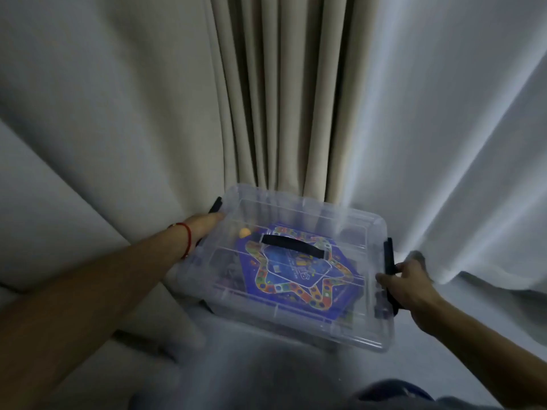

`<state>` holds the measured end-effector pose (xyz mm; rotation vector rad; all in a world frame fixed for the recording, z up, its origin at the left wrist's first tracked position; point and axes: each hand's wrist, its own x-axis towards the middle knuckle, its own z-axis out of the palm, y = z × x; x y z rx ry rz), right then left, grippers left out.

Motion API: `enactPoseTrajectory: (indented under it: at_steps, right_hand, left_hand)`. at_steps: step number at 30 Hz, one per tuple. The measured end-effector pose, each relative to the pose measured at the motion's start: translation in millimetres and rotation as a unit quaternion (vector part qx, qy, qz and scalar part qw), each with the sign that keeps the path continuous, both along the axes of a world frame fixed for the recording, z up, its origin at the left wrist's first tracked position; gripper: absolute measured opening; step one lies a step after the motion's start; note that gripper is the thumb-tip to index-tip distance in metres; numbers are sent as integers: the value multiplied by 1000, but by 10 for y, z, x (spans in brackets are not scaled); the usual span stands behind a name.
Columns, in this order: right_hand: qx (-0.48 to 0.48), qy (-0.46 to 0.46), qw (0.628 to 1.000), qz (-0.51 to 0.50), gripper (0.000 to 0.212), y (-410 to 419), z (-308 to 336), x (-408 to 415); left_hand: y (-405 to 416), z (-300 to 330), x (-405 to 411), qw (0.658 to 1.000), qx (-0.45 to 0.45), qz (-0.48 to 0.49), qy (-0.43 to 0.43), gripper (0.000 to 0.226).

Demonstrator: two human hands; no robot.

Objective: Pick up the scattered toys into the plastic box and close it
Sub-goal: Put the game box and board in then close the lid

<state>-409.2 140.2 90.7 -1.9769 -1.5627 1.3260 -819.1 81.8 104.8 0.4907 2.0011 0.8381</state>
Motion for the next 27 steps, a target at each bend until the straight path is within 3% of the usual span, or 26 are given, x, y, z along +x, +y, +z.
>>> enactPoseTrajectory:
  at_steps: [4, 15, 19, 27]
  right_hand:
    - [19, -18, 1000, 16, 22, 95, -8, -217]
    - [41, -44, 997, 51, 29, 123, 30, -185]
    - [44, -81, 989, 115, 31, 96, 99, -128]
    - [-11, -2, 990, 143, 38, 39, 211, -84]
  left_hand:
    - [92, -273, -236, 984, -46, -27, 167, 67]
    - [242, -475, -85, 921, -63, -76, 376, 61]
    - [172, -546, 45, 902, -34, -75, 423, 44]
    - [183, -453, 25, 892, -19, -78, 444, 36]
